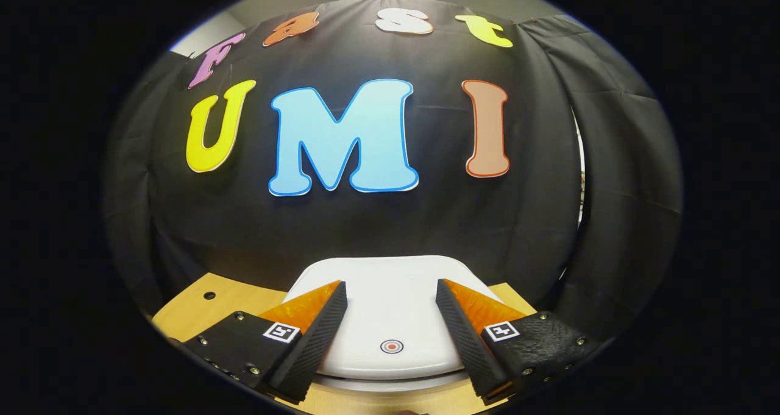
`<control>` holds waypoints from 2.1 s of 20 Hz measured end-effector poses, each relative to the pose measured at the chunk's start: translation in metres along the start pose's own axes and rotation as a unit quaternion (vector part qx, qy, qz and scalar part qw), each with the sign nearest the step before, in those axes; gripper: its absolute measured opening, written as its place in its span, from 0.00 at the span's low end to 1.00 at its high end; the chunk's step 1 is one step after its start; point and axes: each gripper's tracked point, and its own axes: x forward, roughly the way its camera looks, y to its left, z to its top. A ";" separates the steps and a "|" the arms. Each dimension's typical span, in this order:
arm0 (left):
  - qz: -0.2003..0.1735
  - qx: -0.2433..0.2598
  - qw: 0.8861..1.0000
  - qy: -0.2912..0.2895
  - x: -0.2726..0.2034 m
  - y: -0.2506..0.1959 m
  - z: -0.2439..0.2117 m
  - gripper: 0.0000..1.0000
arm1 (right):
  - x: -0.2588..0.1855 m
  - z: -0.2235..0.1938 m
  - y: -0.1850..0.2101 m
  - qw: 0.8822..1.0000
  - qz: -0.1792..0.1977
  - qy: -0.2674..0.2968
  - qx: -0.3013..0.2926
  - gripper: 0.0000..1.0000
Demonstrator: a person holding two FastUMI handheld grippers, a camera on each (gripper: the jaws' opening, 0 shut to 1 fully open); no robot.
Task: Press the lid of the desktop garbage bin to open it, pick up the crumpled paper on the desktop and throw it into the bin, then pick up the pop can on the desktop and drop it into the bin, and finally close the garbage bin lid.
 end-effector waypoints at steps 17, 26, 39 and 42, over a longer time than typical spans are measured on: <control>-0.003 -0.001 1.000 0.009 0.014 -0.005 -0.006 0.96 | 0.001 -0.012 0.001 0.999 0.002 -0.047 -0.005 0.95; 0.003 -0.007 1.000 -0.001 0.007 -0.019 0.003 0.95 | 0.000 -0.013 0.000 0.998 0.004 -0.064 0.016 0.96; 0.034 0.005 0.999 -0.014 -0.030 -0.040 0.019 0.95 | 0.002 -0.006 -0.002 0.998 0.006 -0.065 0.009 0.96; 0.035 0.007 0.999 -0.011 -0.030 -0.044 0.016 0.95 | 0.011 -0.006 -0.003 0.998 0.010 -0.060 0.011 0.96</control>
